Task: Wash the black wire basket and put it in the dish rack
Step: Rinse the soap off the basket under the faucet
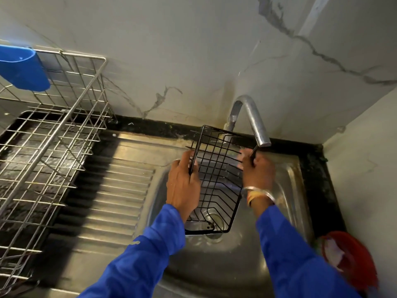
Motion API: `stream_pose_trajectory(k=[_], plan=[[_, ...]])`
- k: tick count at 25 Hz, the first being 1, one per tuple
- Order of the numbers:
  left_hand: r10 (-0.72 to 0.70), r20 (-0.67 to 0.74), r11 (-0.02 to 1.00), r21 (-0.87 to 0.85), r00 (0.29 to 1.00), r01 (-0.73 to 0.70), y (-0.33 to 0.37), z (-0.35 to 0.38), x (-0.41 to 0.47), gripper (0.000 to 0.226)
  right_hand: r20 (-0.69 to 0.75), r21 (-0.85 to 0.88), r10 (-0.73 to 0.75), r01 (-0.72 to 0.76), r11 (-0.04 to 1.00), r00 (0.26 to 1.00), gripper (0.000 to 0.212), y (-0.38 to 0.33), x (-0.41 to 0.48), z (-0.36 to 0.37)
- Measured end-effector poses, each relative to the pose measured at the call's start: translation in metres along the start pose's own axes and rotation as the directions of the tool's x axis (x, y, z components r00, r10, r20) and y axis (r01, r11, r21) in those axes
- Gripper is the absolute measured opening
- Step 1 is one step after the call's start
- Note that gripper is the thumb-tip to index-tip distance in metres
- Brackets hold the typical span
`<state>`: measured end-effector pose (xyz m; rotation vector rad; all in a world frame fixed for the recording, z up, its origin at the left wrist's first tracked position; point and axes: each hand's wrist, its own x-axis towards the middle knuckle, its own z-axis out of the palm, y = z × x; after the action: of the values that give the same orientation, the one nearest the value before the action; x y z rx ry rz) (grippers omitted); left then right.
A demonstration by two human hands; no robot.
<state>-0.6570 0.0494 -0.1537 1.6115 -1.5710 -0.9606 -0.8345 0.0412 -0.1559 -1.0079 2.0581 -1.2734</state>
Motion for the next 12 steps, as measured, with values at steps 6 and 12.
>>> stream_pose_trajectory(k=[6,12], plan=[[-0.030,0.049,0.997,-0.063,0.998,0.033,-0.016,0.006,-0.005,0.036,0.118,0.019,0.083,-0.086,0.996,0.990,0.011,0.019,-0.016,0.000],[-0.036,0.046,0.985,-0.167,0.998,0.043,-0.006,0.014,-0.011,0.027,0.110,0.153,0.152,-0.168,0.974,0.982,0.010,0.022,-0.002,0.003]])
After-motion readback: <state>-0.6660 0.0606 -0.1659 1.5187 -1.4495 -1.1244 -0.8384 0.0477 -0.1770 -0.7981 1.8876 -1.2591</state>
